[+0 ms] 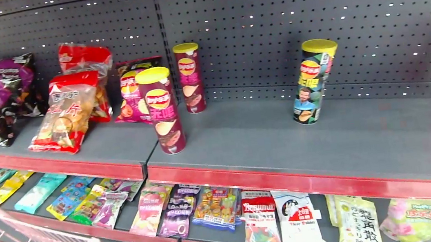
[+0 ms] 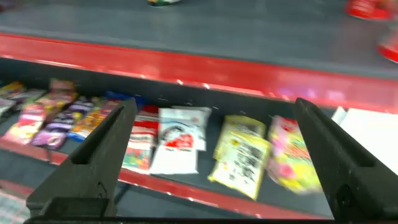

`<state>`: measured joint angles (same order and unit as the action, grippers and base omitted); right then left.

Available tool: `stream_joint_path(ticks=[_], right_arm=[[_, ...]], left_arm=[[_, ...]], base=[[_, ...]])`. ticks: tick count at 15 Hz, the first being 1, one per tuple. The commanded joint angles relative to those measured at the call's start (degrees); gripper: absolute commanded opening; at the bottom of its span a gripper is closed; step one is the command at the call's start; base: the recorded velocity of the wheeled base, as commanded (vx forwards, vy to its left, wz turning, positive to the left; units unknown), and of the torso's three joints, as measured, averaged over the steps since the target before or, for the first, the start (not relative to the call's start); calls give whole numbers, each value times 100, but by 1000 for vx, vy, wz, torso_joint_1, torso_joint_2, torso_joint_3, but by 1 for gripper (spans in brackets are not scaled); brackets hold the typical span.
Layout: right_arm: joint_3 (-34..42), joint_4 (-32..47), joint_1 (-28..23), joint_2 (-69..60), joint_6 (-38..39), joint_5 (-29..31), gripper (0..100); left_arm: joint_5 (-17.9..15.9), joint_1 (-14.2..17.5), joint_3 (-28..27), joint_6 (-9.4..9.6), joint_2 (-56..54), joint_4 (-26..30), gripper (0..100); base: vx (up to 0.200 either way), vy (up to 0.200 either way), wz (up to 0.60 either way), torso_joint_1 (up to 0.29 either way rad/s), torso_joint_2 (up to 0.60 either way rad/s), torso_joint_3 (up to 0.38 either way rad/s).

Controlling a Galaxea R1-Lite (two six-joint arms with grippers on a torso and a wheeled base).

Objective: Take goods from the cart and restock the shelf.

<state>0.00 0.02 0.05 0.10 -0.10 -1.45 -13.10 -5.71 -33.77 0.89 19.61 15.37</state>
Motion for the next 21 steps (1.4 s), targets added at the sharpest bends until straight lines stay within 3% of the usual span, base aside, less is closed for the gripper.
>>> stream_joint_path(ticks=[1,6,17,21], right_arm=[[0,-2,-5,-1,-8,-4,100],[0,-2,4,-1,-8,-4,100],[0,-2,-5,-1,-8,-4,100],[0,-2,4,-1,-8,4,100]], left_arm=[[1,-1,2,-1,34,1,0],[1,-1,63,113,-10,1,0],[1,-1,81,245,-45,1,0],[1,-1,81,245,-37,1,0]], base=[[0,0,0,0,0,0],[0,0,0,14,-32,-18],[0,0,0,144,-327,-183],[0,0,-450,14,-19,-13]])
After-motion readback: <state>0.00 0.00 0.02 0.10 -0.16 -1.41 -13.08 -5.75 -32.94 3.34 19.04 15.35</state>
